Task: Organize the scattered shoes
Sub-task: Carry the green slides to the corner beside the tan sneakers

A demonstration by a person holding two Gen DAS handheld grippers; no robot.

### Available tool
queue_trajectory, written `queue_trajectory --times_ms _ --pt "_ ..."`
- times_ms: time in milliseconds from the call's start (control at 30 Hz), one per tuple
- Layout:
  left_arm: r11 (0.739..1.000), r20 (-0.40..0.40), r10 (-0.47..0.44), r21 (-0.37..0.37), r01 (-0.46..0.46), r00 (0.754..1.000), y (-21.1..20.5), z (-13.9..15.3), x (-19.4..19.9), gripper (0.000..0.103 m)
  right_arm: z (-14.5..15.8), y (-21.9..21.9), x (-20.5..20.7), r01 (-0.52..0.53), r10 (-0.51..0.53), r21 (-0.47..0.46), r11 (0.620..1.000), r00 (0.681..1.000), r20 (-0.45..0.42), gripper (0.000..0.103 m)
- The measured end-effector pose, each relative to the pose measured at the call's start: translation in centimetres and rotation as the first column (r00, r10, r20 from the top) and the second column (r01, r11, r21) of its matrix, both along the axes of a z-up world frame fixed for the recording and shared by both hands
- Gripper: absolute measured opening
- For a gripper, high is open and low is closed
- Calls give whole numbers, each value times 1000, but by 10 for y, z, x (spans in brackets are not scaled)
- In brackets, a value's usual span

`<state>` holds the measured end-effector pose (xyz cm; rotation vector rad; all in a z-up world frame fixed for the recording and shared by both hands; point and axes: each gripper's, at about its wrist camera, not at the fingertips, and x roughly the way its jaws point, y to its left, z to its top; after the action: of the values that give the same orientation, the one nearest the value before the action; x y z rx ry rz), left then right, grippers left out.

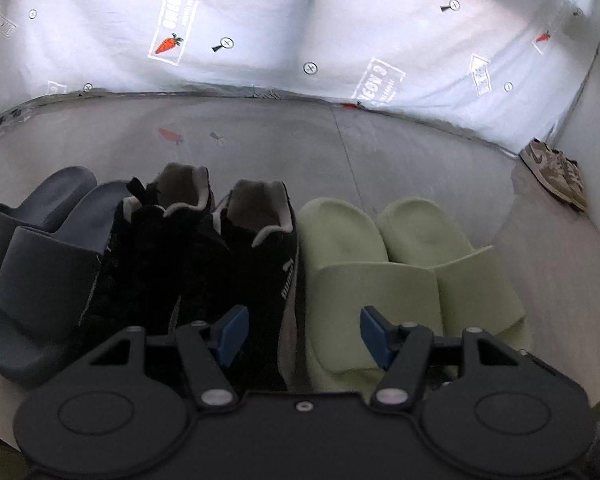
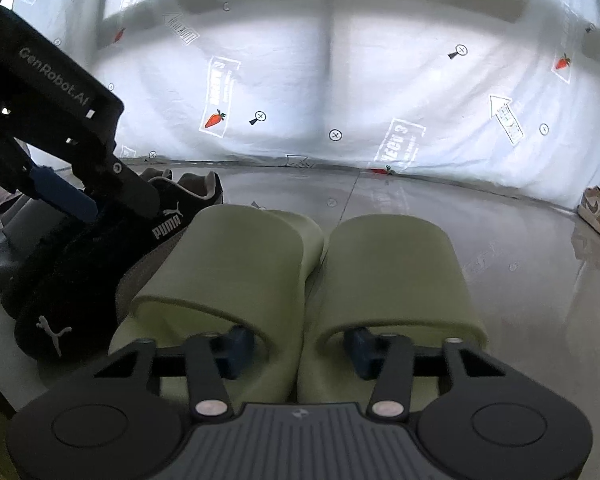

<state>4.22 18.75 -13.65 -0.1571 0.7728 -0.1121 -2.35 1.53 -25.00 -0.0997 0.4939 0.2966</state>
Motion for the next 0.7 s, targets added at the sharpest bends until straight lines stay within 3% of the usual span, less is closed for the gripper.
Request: queue_trajectory --times_ms 100,233,433,700 --pt "1000 19 3 -8 -3 1000 -2 6 4 63 9 -2 3 -11 11 -23 1000 1000 15 27" --pt "1000 45 -15 -15 16 999 -10 15 9 63 27 -16 13 19 -18 19 1000 1000 -15 27" --pt "999 99 -24 -34 27 995 -31 31 22 63 46 -38 17 81 -81 29 996 997 9 27" --pt "996 179 2 -85 13 984 -91 58 37 63 77 -113 37 176 -175 -1 984 980 98 29"
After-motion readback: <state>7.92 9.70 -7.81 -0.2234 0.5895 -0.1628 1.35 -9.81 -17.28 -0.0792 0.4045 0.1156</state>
